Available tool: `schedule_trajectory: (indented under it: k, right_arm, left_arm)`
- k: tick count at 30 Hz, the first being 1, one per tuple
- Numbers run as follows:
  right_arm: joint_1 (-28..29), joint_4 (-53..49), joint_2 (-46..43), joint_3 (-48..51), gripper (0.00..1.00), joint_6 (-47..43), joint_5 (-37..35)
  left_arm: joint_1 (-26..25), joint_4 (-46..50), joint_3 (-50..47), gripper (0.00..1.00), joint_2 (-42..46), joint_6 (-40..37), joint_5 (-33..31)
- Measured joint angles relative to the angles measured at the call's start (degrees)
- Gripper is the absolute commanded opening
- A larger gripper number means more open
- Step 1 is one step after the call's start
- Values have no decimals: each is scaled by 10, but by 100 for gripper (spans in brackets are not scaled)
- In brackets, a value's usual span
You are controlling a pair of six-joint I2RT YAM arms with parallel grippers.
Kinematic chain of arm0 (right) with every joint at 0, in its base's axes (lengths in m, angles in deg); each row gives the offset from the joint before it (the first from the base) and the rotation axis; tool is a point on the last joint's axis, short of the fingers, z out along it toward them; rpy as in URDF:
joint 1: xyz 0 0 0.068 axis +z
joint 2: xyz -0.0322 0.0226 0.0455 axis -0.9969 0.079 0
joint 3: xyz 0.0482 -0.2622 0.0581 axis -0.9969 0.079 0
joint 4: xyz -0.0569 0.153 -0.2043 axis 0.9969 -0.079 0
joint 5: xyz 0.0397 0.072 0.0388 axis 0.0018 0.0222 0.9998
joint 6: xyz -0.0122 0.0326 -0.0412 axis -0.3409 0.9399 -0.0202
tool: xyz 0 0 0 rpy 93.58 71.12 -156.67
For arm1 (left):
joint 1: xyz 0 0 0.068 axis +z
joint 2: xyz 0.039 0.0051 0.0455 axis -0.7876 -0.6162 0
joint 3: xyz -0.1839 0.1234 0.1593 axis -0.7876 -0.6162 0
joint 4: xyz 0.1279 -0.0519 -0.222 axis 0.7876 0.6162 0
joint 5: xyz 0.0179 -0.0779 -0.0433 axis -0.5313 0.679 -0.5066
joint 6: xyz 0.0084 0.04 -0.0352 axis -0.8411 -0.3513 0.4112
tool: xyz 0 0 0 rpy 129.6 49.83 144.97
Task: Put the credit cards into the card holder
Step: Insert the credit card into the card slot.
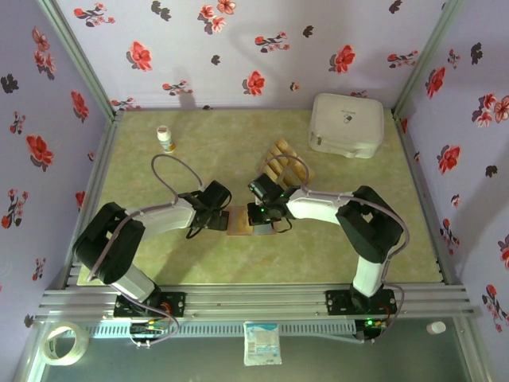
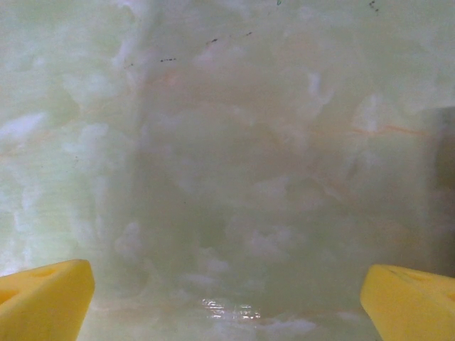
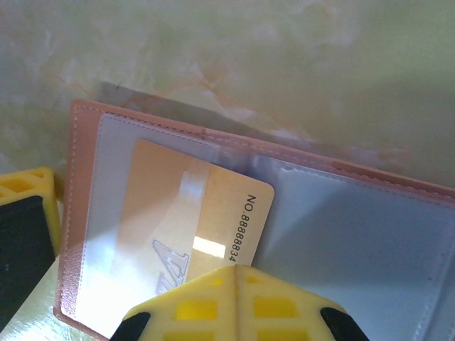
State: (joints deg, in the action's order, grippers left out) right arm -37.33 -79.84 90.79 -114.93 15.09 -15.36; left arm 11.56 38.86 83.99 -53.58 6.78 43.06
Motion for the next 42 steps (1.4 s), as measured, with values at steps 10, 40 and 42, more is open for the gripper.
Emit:
schedule_trajectory:
  k: [10,40,42]
  right_arm:
    - [10,0,26,-32,0,2,10]
    - [2,-16,2,-28,0,0,-14]
    - [2,-16,9,-28,0,0,-14]
  left_arm:
    - [2,-1,0,100,0,-1,5]
    - [12,-11,-6,100,6,-4,12]
    - [12,-12,-6,100,6,-4,13]
